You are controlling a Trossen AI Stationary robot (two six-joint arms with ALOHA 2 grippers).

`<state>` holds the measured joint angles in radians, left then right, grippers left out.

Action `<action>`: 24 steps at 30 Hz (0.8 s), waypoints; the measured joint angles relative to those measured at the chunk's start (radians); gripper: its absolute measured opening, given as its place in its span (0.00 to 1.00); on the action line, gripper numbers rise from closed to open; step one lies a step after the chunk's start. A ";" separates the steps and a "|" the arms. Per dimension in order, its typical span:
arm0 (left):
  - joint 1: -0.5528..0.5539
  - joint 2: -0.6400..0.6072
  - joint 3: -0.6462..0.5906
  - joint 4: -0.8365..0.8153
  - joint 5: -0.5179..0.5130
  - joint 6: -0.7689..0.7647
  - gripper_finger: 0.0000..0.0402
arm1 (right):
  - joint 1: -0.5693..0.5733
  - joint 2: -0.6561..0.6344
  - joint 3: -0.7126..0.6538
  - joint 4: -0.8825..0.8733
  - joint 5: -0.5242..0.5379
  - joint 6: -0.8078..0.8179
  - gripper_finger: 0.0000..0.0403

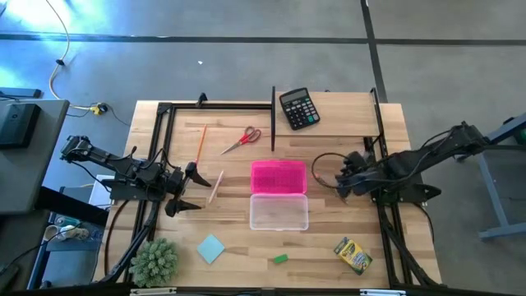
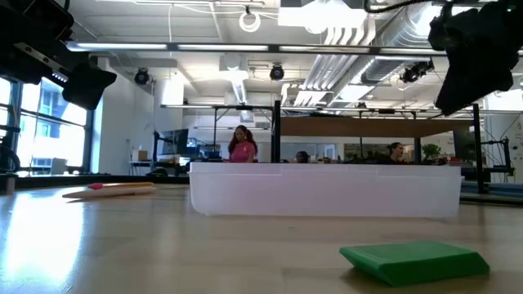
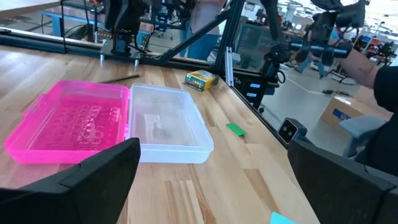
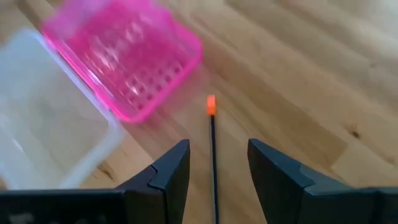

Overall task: Pack school essentials
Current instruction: Put the black pencil into the supply box

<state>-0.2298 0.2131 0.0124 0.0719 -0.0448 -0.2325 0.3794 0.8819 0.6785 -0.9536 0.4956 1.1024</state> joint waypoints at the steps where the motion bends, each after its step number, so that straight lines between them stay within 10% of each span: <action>1: 0.000 0.000 0.000 0.000 0.000 0.000 1.00 | 0.000 0.021 0.000 0.000 -0.013 0.001 0.38; 24: 0.000 0.000 0.000 0.001 -0.053 0.000 1.00 | -0.184 0.310 0.000 0.164 -0.318 -0.101 0.38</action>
<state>-0.2295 0.2131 0.0124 0.0727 -0.0975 -0.2325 0.1958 1.1923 0.6785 -0.7891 0.1776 1.0019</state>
